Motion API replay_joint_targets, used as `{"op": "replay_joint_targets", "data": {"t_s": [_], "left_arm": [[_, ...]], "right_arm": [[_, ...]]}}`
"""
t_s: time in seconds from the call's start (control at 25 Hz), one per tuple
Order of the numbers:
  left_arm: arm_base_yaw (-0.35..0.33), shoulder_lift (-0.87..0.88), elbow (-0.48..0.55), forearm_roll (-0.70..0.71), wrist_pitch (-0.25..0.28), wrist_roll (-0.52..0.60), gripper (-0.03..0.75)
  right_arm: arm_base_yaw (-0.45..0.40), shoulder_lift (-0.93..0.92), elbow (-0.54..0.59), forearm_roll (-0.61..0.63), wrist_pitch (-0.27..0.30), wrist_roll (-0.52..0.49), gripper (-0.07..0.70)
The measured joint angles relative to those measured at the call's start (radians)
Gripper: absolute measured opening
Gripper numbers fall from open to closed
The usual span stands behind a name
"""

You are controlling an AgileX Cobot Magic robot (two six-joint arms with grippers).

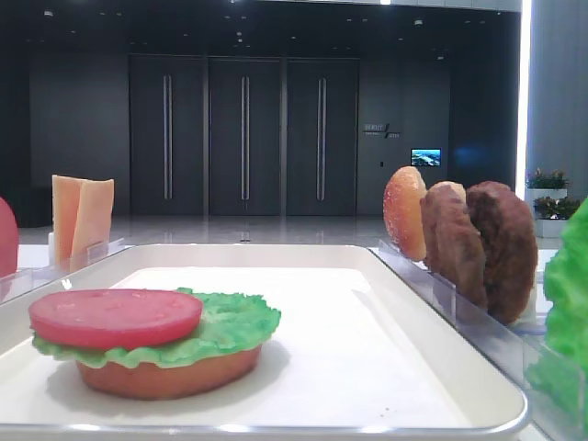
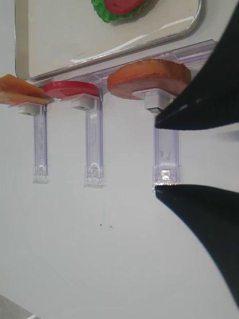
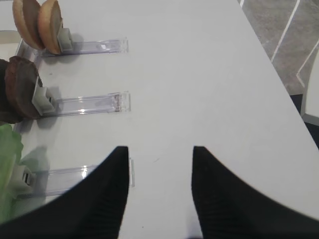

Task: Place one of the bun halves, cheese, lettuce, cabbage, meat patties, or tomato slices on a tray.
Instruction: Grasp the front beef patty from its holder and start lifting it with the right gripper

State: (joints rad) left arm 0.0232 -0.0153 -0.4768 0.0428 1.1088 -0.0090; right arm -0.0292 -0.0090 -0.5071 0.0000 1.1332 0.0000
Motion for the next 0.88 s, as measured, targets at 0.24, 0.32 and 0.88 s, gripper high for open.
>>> {"op": "replay_joint_targets", "data": {"t_s": [0.24, 0.32, 0.88], "left_arm": [[0.000, 0.000, 0.000, 0.000, 0.000, 0.000, 0.282], [0.000, 0.000, 0.000, 0.000, 0.000, 0.000, 0.282], [0.000, 0.000, 0.000, 0.000, 0.000, 0.000, 0.282]], "right_arm": [[0.000, 0.000, 0.000, 0.000, 0.000, 0.000, 0.290], [0.000, 0.000, 0.000, 0.000, 0.000, 0.000, 0.290], [0.000, 0.000, 0.000, 0.000, 0.000, 0.000, 0.290]]}}
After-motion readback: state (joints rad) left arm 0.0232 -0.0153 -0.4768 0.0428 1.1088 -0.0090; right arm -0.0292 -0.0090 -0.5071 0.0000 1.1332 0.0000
